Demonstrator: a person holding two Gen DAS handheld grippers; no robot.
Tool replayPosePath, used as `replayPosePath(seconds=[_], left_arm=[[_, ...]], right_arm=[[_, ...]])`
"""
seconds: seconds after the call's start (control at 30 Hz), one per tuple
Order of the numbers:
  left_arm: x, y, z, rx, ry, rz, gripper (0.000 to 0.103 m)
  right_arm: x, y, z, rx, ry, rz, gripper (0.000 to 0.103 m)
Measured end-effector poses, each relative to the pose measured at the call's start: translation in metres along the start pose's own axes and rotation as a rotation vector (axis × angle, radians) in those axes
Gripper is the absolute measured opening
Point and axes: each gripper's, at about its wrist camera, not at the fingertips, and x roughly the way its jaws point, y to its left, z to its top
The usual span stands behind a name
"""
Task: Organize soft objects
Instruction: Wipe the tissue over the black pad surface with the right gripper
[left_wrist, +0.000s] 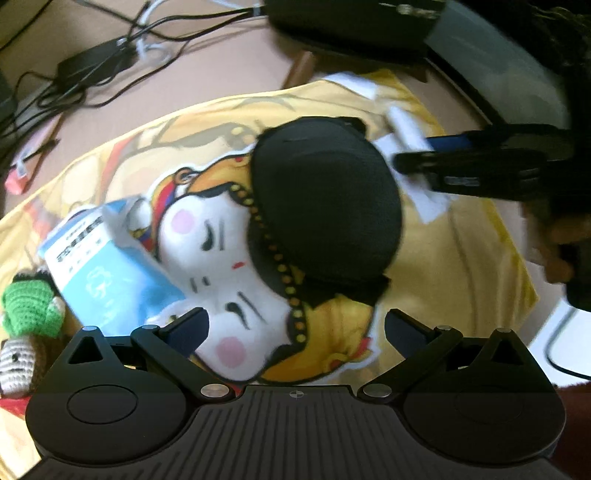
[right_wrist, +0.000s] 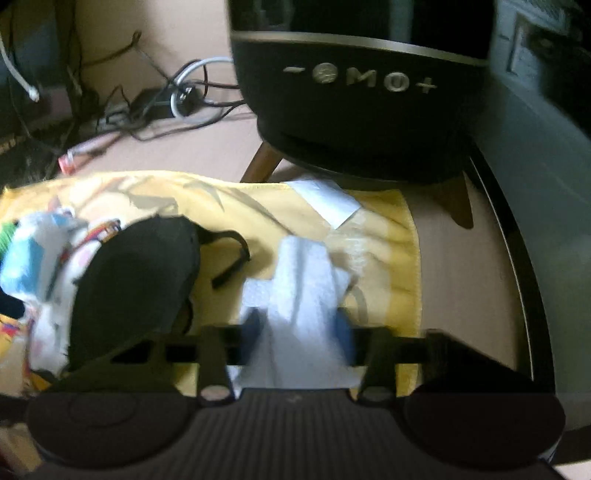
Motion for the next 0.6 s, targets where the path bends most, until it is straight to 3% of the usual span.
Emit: replayPosePath(seconds=[0.03, 0.13, 0.27, 0.33, 0.43, 0.53, 0.6], left_arm=[[-0.002, -0.001, -0.001, 0.003, -0.002, -0.010, 0.103], [-0.002, -0.004, -0.005, 0.009, 0.001, -0.006, 0.103], [0.000, -0.002, -0.008, 0.008, 0.024, 0.008, 0.103], [-0.001, -0.001, -0.009, 0.005, 0.022, 0.015, 0.103], [-0.003, 0.001, -0.008, 0.003, 0.019, 0.026, 0.103], [-0.004, 0.002, -0.008, 0.007, 0.015, 0.039, 0.103], [-0.005, 0.004, -0.008, 0.009, 0.011, 0.048, 0.103]], right_arm=[[-0.005, 0.002, 0.000, -0.015, -0.023, -0.018, 0.013], [-0.030, 0.005, 0.009, -0.015, -0.127, -0.030, 0.013], [-0.054, 0.010, 0.037, 0.073, -0.155, 0.177, 0.013], [-0.048, 0.019, 0.050, 0.141, -0.138, 0.307, 0.013], [-0.021, 0.034, 0.062, 0.178, -0.063, 0.419, 0.013], [-0.003, 0.050, 0.059, 0.100, 0.002, 0.345, 0.013], [-0.005, 0.054, 0.053, 0.031, -0.012, 0.248, 0.013]])
